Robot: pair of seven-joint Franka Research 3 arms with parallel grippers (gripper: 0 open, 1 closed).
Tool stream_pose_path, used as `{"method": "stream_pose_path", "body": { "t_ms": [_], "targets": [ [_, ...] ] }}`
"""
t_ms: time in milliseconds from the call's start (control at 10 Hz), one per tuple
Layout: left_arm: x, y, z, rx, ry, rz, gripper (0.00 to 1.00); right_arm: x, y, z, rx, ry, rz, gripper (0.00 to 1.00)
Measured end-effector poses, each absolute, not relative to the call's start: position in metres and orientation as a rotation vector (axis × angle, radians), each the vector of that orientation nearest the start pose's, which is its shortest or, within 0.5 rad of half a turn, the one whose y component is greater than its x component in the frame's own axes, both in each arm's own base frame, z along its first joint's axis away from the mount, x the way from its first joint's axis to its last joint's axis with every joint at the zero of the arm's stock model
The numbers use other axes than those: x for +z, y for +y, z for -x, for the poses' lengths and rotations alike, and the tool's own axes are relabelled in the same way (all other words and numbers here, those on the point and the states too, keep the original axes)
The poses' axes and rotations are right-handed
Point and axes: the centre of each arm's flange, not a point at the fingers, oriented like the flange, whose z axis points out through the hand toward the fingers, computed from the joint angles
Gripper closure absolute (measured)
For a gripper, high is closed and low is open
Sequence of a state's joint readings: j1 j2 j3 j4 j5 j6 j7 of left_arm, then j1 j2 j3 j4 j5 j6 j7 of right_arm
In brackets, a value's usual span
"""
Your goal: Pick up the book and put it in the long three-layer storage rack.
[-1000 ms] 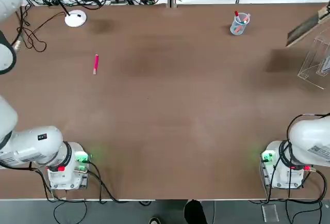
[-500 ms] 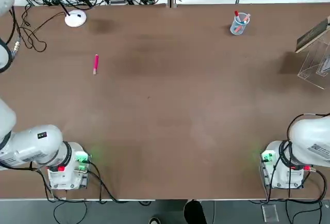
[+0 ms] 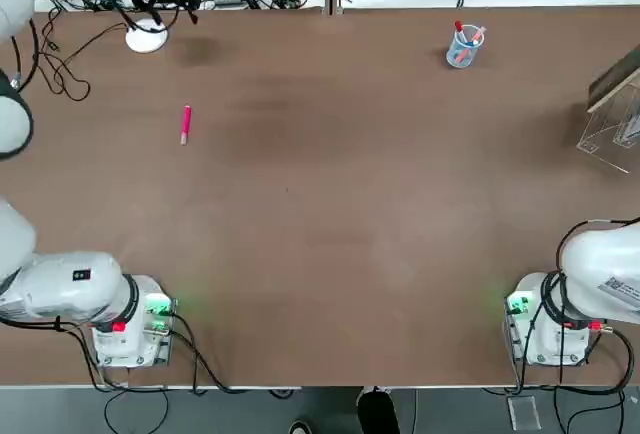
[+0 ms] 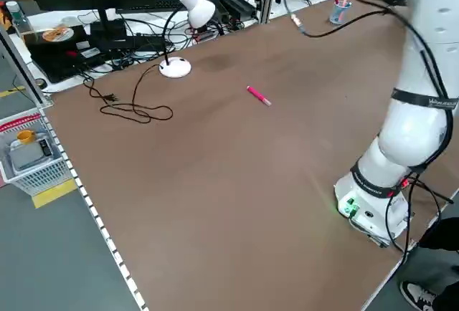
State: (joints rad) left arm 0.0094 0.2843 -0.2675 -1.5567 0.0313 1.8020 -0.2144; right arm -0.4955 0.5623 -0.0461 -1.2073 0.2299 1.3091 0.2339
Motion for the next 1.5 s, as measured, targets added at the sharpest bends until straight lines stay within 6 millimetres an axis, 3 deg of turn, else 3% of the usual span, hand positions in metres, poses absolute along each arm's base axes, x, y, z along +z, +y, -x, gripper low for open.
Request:
{"method": "stream_pose_path", "body": {
  "t_ms": [200,600,800,1100,1500],
  "targets": [
    [0.497,-0.134,-0.606,0.049,0.064,3.138,0.00,0.430,-0.316,-0.586,0.601,1.020,2.643,0.85],
    [0.509,-0.070,-0.587,0.046,0.084,3.121,0.00,0.431,-0.329,-0.584,0.592,1.011,2.694,0.85],
    [0.518,-0.051,-0.580,0.027,0.072,3.124,0.00,0.427,-0.333,-0.585,0.585,1.018,2.695,0.85],
    [0.549,-0.053,-0.571,-0.053,0.085,3.128,0.00,0.420,-0.335,-0.587,0.594,1.035,2.689,0.85],
    [0.600,-0.060,-0.559,-0.035,0.104,3.127,0.00,0.412,-0.339,-0.589,0.599,1.071,2.699,0.85]
  ]
}}
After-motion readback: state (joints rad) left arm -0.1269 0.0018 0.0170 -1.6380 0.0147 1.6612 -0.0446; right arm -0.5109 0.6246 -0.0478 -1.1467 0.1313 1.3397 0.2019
